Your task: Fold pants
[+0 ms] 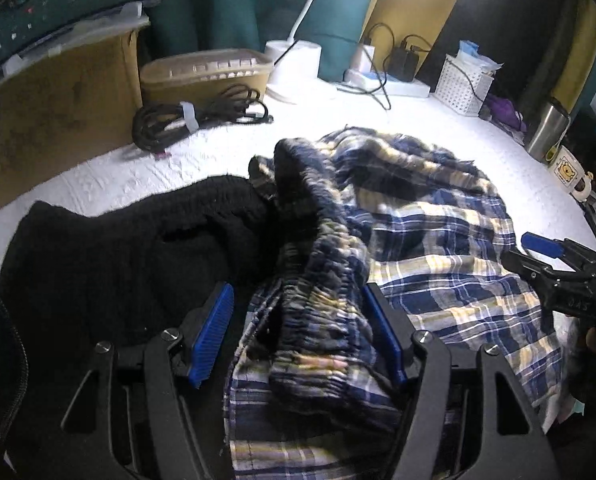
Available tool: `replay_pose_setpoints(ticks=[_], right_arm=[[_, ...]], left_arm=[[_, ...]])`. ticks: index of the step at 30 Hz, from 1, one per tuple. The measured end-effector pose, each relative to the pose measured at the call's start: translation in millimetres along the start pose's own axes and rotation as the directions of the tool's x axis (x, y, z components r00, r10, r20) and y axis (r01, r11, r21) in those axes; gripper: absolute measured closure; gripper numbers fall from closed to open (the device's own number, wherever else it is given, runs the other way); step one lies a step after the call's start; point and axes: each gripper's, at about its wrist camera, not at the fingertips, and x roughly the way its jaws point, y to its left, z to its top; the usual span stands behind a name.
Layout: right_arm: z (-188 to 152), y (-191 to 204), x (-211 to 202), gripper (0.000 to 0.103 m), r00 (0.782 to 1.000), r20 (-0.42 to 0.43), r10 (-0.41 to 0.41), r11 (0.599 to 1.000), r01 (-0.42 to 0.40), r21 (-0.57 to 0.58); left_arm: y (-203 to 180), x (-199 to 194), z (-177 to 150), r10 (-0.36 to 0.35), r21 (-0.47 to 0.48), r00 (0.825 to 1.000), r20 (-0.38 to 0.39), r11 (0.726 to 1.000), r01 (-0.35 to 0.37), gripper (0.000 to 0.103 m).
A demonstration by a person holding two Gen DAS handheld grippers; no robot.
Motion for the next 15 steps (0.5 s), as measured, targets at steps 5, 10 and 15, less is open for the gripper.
replay_pose_setpoints(ticks=[5, 10, 15], right_arm=[[-7.7, 6.9, -11.2, 0.026, 1.000, 0.010, 0.021, 1.000, -0.021, -0.011], [-18.3, 16.4, -11.9, 0.026, 1.000, -0.006, 0.022, 0.999, -0.022, -0.044], [-25.7, 13.1, -14.9, 0.026, 1.000, -0.005, 0.015, 0.999, -0.016, -0.040]], left_arm=[[-4.9, -6.7, -3.9, -0.031, 0.009, 1.000, 0.002, 0.999, 0.031, 0.036], [-1.6, -4.1, -12.3, -0.013, -0.005, 1.000, -0.018, 1.000, 0.013, 0.036], [-0.7, -4.0, -20.8, 0.001, 0.004, 1.000, -0.008, 1.000, -0.001, 0.036]])
